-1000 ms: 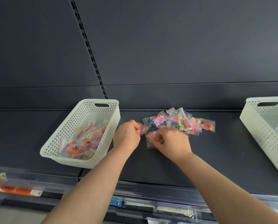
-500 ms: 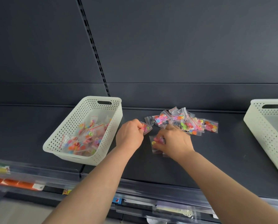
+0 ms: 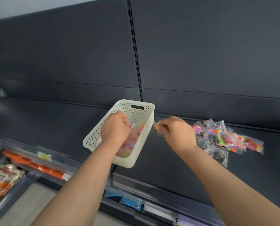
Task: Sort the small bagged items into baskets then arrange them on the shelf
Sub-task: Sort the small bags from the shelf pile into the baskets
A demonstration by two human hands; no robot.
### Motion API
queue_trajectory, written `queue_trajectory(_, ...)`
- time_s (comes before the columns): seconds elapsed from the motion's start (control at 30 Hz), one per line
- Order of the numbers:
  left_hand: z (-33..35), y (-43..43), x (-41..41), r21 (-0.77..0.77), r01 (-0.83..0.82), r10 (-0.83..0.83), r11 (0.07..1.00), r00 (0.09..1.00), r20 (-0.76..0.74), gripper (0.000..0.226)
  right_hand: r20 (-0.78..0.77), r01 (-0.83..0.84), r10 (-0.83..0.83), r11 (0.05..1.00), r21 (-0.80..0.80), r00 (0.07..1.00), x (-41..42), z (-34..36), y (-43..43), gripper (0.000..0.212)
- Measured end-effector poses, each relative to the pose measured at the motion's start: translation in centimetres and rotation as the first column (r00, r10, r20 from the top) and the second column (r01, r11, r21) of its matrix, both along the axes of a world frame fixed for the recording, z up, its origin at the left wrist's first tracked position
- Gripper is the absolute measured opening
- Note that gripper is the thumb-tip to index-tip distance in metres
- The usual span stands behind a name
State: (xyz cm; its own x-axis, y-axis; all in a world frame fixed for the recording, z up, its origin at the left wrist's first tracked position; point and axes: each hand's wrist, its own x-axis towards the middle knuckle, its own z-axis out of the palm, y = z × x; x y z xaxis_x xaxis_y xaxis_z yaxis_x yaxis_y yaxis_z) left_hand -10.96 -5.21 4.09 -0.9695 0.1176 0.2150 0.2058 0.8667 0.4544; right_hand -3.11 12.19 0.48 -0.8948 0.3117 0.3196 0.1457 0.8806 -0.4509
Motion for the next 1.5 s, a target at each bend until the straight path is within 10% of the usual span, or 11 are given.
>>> queue_trajectory(0.33, 0.0, -2.2, -1.7, 0.051, 0.153, -0.154, 0.987, 0.988, -0.001, 0.020, 0.004, -0.058, 0.058, 0.998, 0.034, 0.998, -6.0, 1.0, -4.4, 0.022)
queue_trajectory(0.77, -3.7, 11.9, 0.6, -0.056, 0.592, -0.567, 0.804, 0.792, 0.225, 0.029, 0.144, 0.454, -0.463, 0.886, 0.095, 0.874, 6.4, -2.8, 5.4, 0.022)
queue_trajectory(0.97, -7.0, 14.8, 1.6, -0.136, 0.560, -0.520, 0.818, 0.819, 0.243, 0.054, 0.206, 0.419, -0.408, 0.908, -0.008, 0.890, 10.2, -3.3, 6.2, 0.005)
queue_trajectory(1.3, -7.1, 13.8, 2.1, -0.171, 0.536, -0.499, 0.827, 0.839, 0.218, 0.031, 0.429, 0.206, -0.144, 0.973, -0.103, 0.892, 10.5, -2.7, 6.5, 0.030)
queue_trajectory(1.5, -6.5, 13.7, 3.4, -0.042, 0.415, -0.408, 0.909, 0.906, 0.110, 0.003, 0.239, 0.221, -0.205, 0.974, -0.042, 0.949, 11.3, -2.6, 6.8, 0.009)
